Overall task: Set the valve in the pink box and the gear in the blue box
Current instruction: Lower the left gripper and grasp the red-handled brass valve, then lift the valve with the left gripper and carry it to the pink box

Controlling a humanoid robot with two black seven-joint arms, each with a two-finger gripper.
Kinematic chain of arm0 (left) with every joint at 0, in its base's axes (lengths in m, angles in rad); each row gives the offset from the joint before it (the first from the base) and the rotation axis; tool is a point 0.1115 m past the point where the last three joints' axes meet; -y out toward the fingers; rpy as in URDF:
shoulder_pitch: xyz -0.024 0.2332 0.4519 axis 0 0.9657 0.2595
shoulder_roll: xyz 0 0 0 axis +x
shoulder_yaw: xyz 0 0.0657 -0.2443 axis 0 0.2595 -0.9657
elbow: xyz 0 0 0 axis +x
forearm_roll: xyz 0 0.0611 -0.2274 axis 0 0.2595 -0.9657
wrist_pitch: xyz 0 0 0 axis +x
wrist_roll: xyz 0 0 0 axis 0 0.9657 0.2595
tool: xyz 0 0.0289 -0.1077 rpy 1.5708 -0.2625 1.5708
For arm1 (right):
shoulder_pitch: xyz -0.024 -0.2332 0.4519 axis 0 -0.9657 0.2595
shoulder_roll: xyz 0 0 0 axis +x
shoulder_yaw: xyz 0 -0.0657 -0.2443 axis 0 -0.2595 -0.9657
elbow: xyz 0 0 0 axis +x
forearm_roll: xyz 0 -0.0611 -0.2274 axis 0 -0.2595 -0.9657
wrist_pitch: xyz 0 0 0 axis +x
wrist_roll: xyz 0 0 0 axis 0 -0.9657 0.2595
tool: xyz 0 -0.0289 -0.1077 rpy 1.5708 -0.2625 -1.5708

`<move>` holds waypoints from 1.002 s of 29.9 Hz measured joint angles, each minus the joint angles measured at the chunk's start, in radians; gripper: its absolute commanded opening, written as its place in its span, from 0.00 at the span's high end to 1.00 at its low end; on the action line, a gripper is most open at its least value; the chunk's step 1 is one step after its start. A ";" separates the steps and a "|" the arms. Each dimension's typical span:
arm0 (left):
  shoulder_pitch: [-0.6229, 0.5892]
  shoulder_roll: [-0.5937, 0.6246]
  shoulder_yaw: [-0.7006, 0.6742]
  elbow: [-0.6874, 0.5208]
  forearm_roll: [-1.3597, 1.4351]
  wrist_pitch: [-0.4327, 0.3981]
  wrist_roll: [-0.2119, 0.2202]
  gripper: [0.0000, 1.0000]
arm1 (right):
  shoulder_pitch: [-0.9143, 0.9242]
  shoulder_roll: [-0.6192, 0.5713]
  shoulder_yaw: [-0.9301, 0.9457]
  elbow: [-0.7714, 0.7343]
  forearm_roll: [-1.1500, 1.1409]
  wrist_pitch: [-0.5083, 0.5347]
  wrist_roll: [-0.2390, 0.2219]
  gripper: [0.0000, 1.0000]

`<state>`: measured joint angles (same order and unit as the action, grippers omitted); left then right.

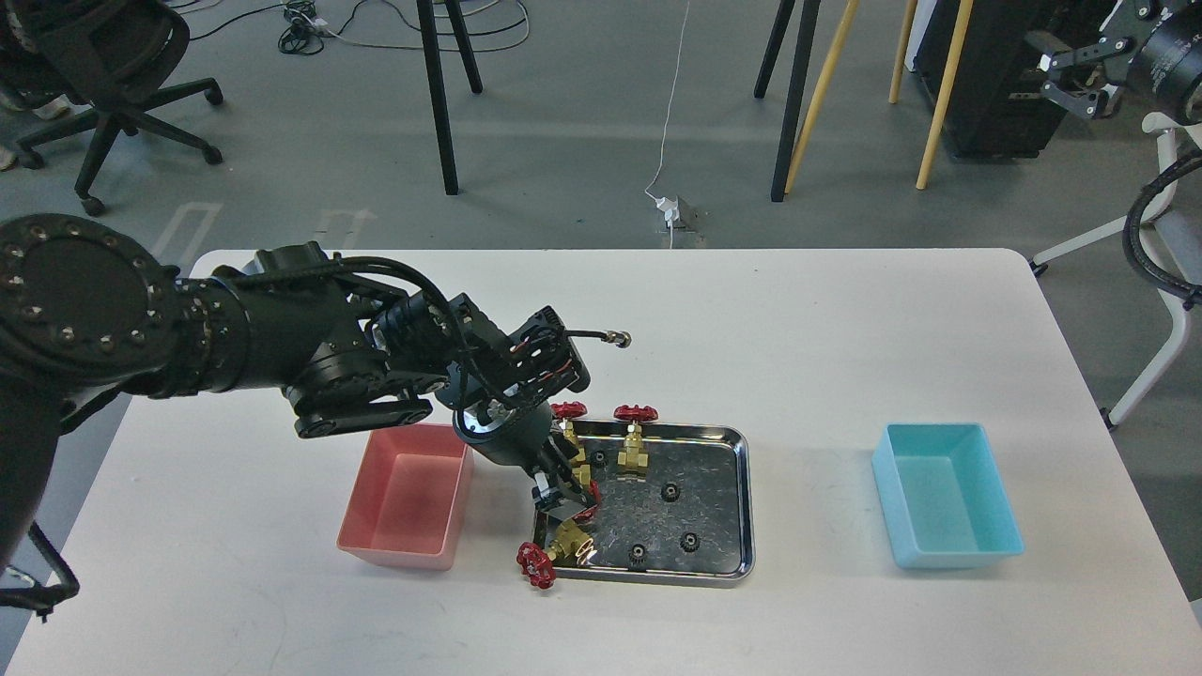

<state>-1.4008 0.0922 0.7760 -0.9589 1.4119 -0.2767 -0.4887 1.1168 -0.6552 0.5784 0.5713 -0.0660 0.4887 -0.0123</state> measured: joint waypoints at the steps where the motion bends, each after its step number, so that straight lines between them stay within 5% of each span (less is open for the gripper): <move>1: 0.002 0.000 0.000 0.000 0.003 0.000 0.000 0.36 | 0.000 -0.001 0.000 0.000 0.000 0.000 0.000 0.01; 10: 0.024 0.000 -0.001 0.021 0.015 0.020 0.000 0.40 | -0.009 -0.001 0.000 0.003 0.000 0.000 0.000 0.01; 21: 0.031 0.003 0.002 0.021 0.015 0.058 0.000 0.65 | -0.014 -0.001 0.009 0.003 0.000 0.000 0.002 0.01; 30: 0.031 0.008 -0.001 0.020 0.016 0.080 0.000 0.76 | -0.016 -0.010 0.017 0.001 0.000 0.000 0.002 0.01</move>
<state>-1.3699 0.1002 0.7749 -0.9389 1.4281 -0.1972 -0.4886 1.1004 -0.6648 0.5950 0.5727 -0.0660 0.4887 -0.0107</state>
